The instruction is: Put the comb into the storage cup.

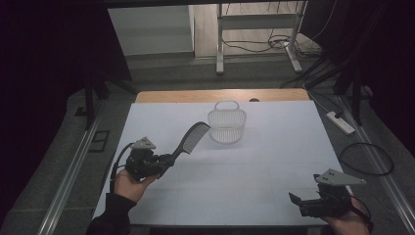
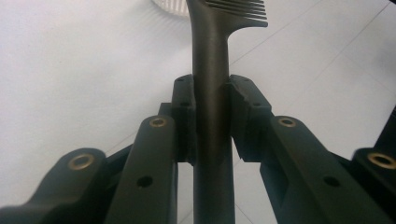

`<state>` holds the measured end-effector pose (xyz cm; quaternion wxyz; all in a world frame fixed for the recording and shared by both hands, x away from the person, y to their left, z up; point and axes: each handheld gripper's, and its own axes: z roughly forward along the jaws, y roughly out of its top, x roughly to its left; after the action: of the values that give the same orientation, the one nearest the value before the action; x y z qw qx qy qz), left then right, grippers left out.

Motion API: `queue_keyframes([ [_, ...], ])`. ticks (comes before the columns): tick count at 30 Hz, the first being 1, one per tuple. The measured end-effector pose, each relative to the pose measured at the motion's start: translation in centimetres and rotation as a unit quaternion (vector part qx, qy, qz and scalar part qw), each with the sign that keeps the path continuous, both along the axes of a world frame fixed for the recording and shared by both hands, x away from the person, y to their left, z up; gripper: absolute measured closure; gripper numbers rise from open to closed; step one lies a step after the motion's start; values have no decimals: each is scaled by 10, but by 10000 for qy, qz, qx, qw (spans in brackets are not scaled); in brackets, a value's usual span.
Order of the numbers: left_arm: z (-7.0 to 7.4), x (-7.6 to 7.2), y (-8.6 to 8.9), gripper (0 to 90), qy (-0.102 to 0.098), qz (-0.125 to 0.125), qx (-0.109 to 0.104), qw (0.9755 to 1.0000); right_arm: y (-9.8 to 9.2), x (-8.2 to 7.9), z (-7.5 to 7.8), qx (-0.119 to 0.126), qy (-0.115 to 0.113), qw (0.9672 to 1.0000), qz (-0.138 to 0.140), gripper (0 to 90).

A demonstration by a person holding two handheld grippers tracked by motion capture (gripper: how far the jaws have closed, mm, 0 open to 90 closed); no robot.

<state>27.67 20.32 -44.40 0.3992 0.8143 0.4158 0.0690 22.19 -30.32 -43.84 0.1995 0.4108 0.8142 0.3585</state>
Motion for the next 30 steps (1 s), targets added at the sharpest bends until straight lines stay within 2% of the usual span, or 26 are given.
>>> queue_keyframes([
  [10, 1, -15, -2, 723, -79, -58, 8, 10000, 1, 3, 5, 230, -56, 9996, 146, 0],
  [23, 2, -34, -10, 723, -217, -224, 66, 9995, 9, 11, 17, 639, -238, 9968, 405, 0],
  [30, 2, -40, -15, 724, -260, -340, 45, 9991, 15, 19, 22, 741, -97, 9959, 519, 0],
])
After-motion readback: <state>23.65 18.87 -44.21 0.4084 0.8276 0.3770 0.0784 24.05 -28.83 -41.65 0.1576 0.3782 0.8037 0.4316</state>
